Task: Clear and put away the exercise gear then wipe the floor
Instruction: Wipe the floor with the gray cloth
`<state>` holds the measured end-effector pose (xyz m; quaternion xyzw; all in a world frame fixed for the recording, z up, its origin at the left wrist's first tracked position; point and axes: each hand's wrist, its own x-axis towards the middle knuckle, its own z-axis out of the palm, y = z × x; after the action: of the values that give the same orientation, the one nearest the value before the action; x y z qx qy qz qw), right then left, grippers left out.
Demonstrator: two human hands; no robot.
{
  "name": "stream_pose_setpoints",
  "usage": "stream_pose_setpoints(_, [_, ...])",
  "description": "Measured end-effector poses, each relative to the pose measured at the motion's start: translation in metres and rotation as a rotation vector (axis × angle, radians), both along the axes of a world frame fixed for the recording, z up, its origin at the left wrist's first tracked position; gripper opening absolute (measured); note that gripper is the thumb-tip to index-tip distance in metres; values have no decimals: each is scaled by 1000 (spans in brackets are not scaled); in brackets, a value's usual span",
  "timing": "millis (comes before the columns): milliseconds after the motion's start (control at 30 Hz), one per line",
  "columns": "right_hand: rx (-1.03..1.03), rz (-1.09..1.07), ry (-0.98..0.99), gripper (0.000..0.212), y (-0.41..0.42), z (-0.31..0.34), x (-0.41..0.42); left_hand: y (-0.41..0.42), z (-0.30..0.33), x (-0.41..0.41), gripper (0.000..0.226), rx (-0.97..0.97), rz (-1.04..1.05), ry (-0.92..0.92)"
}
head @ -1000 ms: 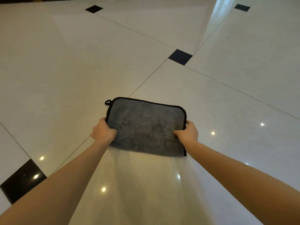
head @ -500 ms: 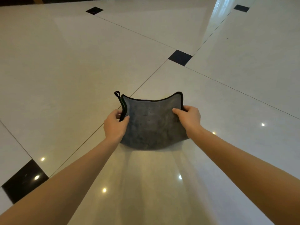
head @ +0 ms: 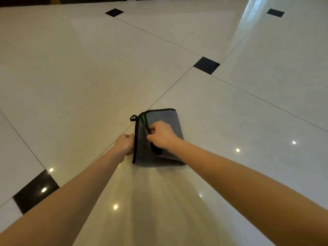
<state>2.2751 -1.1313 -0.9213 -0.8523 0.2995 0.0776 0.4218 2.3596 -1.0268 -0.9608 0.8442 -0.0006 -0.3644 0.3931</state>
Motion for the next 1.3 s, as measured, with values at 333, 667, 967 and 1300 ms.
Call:
stream_pose_setpoints(333, [-58,-56,-168,36,-13,-17,-31,1,-5,-2,26,-61,36,4])
stream_pose_setpoints(667, [137,-318,18,50,-48,-45,-71,-24,-8,-31,54,97,-73,-188])
stream_pose_setpoints(967, [175,-448,-37,53,-67,-28,-68,-45,5,-45,50,-91,139,-128])
stream_pose_setpoints(1300, [225,-635,-223,35,-77,104,-114,-75,140,-78,33,-209,168,49])
